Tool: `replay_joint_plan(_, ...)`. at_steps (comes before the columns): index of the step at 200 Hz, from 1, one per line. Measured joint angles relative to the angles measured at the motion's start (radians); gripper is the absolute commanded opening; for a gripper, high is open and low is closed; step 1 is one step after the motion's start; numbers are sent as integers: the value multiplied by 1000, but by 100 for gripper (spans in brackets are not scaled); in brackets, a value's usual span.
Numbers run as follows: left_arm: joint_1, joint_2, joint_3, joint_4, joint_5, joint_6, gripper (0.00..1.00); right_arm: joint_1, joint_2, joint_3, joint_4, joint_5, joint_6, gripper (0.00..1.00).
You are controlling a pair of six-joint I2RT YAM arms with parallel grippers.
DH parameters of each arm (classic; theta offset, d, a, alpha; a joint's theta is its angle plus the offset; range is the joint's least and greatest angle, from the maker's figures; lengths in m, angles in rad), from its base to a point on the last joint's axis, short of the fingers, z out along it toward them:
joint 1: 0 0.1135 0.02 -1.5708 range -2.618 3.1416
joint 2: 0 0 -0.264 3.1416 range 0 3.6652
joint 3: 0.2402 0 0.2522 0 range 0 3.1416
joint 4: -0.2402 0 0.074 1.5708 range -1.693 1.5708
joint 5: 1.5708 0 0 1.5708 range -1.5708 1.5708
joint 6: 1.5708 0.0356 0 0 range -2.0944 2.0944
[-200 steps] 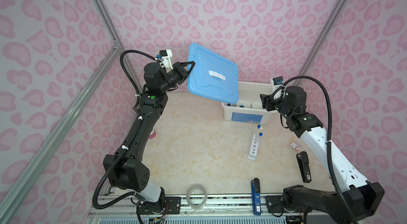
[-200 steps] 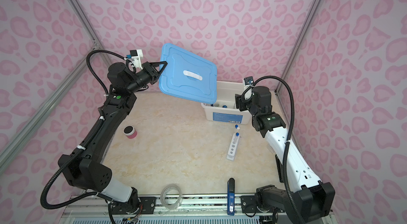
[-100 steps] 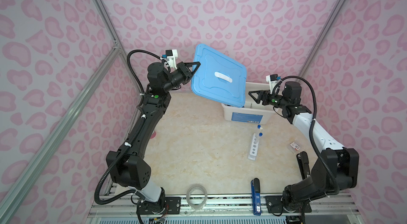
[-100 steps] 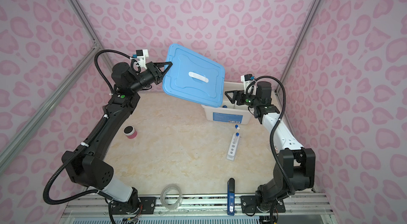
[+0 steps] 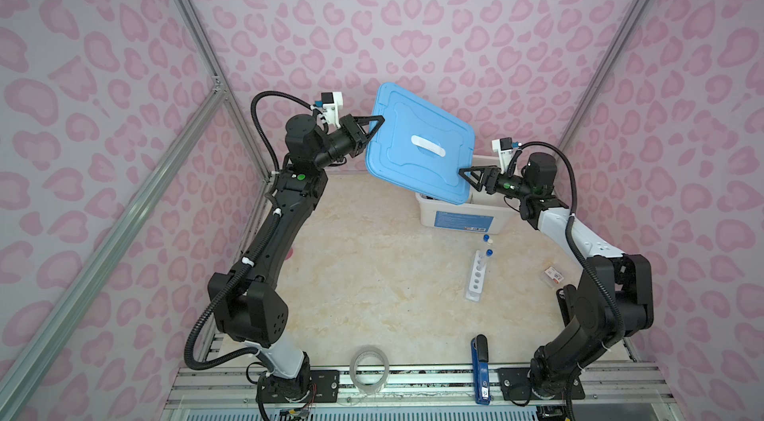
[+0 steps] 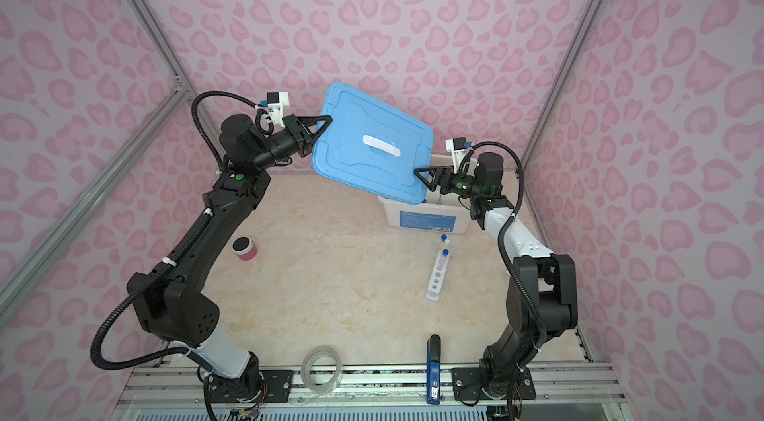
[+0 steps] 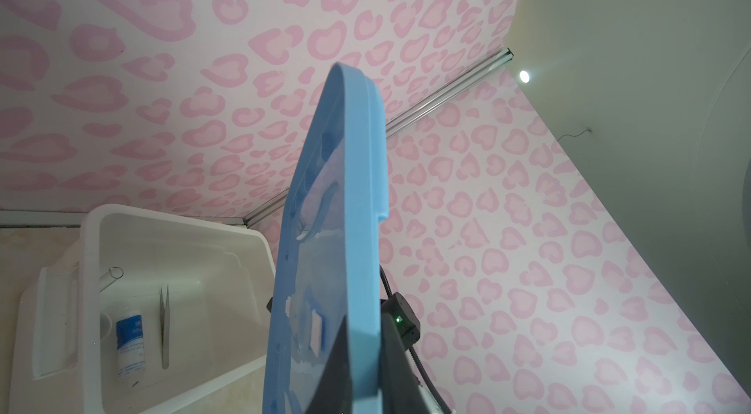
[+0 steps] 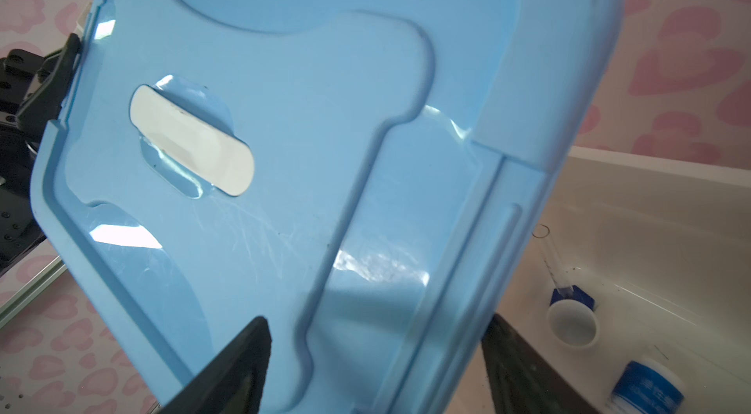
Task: Organize the chemistry lab equipment
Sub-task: 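Swing the blue lid flat above the white bin with both grippers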
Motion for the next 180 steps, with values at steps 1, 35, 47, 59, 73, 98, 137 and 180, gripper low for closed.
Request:
replay_joint_plan(1,0,1,0,0,0,0,4,0,0,-1,3,0,2,80)
replay_joint_plan(35,-4,34,40,1,17,-6,4,-1,11,-19,39,0,31,77)
replay_joint_plan(47,-5,43,50,6,19,-6,3,-1,14,-20,50,0,44,76)
replay_joint_plan(59,-5,51,56,16,21,-8,3,-1,18,-20,63,2,48,76)
replay_joint_plan(73,-6,58,60,23,21,-10,3,-1,24,-20,66,2,58,76)
replay_joint_plan(98,-6,60,67,21,30,-10,4,-2,39,-20,79,-5,65,76)
replay_joint_plan(137,-9,60,76,19,43,-6,4,-8,55,-8,107,-29,61,78)
replay_joint_plan(180,-11,69,76,19,47,-7,4,-17,68,-3,108,-50,44,78)
